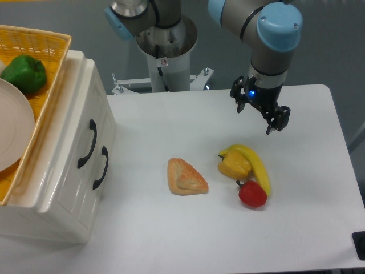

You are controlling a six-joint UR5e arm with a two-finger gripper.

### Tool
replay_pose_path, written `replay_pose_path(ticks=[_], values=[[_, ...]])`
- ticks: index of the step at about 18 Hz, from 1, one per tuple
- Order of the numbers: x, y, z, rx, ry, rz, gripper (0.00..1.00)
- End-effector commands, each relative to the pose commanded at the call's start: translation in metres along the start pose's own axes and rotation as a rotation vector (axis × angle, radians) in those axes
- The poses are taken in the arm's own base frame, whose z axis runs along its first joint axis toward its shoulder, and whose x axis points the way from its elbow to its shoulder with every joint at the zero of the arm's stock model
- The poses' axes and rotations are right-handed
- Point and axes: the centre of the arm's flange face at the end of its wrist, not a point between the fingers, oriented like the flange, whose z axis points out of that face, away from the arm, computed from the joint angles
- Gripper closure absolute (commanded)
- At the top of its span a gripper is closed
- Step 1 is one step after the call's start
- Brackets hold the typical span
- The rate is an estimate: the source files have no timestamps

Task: Slide the top white drawer open
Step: 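Move the gripper from above the fruit toward the white cabinet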

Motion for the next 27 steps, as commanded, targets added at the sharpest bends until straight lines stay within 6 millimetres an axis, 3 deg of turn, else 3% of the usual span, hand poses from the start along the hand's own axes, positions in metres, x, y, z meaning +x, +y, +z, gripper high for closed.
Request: replay_pose_path(ticks=[5,10,19,24,27], values=[[0.003,-0.01,0.001,-0.004,0.002,0.009,0.0],[0.01,-0.01,0.02,-0.004,0.037,-0.061,0.0],[0.013,-0.013,0.021,0.013,0.046,-0.155,0.0],[0.015,-0.032,0.02,0.116,0.079,-0.33,0.0],[0.023,-0.055,0.018,0.127,0.087,-0.35,0.0]])
